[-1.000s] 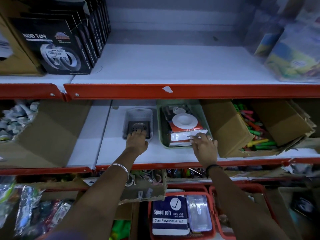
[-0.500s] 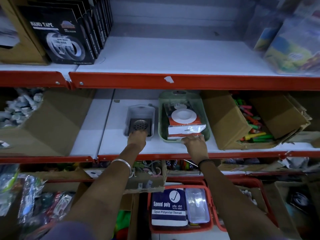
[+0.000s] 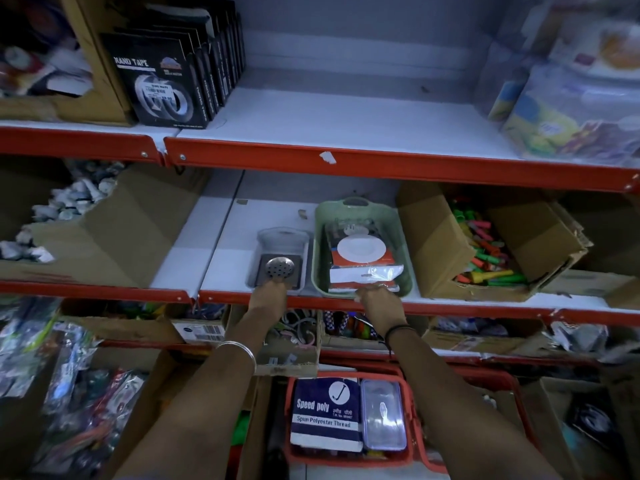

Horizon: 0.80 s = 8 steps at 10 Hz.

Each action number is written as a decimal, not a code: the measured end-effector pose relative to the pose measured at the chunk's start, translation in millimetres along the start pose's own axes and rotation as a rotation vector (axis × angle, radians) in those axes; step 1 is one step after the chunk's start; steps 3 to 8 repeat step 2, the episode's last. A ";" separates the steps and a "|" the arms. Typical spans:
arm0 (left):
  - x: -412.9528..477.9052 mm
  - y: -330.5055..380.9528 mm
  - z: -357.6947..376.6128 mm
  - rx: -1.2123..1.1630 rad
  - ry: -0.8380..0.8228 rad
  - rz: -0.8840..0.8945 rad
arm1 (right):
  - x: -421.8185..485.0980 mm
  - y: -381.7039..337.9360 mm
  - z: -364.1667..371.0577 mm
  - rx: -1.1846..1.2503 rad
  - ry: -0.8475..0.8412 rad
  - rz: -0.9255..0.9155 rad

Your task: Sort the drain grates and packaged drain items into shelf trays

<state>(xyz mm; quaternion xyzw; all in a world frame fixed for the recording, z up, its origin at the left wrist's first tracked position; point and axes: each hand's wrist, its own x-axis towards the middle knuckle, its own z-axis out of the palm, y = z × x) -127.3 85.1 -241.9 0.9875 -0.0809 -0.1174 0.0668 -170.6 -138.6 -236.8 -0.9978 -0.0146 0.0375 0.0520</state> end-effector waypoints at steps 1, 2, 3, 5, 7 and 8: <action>-11.5 2.7 -8.4 -0.069 -0.023 0.000 | -5.9 -9.8 -12.2 0.017 -0.020 0.003; -19.7 13.9 -26.9 -0.162 0.153 0.109 | -6.2 -21.5 -35.4 0.128 0.166 -0.075; -19.7 13.9 -26.9 -0.162 0.153 0.109 | -6.2 -21.5 -35.4 0.128 0.166 -0.075; -19.7 13.9 -26.9 -0.162 0.153 0.109 | -6.2 -21.5 -35.4 0.128 0.166 -0.075; -19.7 13.9 -26.9 -0.162 0.153 0.109 | -6.2 -21.5 -35.4 0.128 0.166 -0.075; -19.7 13.9 -26.9 -0.162 0.153 0.109 | -6.2 -21.5 -35.4 0.128 0.166 -0.075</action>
